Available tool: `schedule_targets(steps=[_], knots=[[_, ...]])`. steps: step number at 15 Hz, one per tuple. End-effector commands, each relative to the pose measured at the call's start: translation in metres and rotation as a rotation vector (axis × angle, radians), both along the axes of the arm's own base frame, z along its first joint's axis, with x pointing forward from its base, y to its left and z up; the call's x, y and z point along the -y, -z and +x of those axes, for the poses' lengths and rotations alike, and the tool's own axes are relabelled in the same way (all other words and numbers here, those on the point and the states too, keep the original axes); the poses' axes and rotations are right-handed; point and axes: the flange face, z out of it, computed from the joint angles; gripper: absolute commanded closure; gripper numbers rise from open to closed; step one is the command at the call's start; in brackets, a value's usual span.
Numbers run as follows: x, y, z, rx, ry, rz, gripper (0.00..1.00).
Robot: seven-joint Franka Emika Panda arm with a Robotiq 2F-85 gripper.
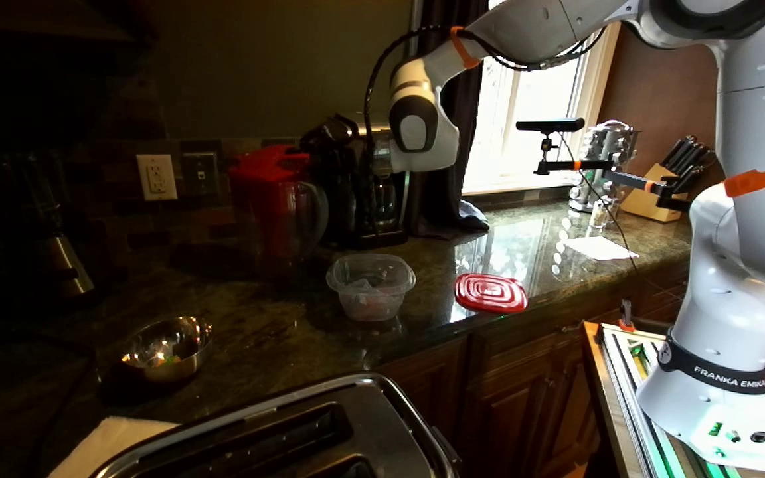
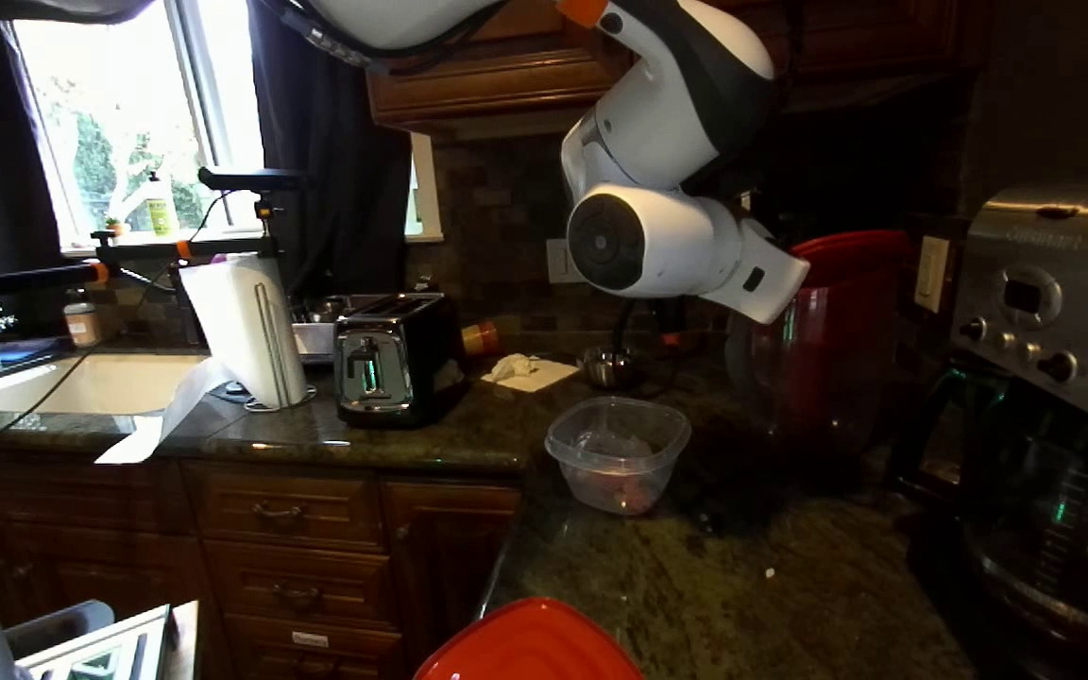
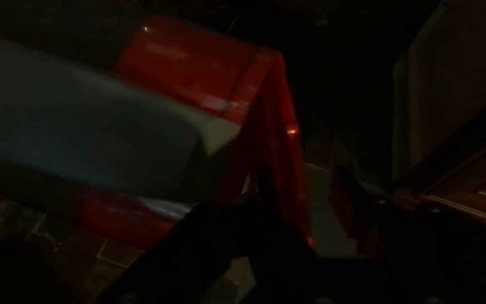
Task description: Remove the red lid from the jug.
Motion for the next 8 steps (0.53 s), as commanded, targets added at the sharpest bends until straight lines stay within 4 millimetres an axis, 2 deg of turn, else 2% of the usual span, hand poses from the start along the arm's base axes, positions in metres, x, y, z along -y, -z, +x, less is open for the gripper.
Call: schedule_targets(steps=[1,2,3,4,6,8], knots=[[0.003,0.005,-0.006,-0.025,0.021,0.005,0.92],[0.004,0.005,-0.006,-0.027,0.024,0.008,0.99],[0.006,0.004,-0.006,-0.025,0.027,0.011,1.0],[0.007,0.001,-0.007,-0.021,0.029,0.015,0.96],[0.008,-0.006,-0.009,-0.013,0.033,0.053,0.95],[0.01,-0.022,-0.014,0.009,0.036,0.104,0.95]])
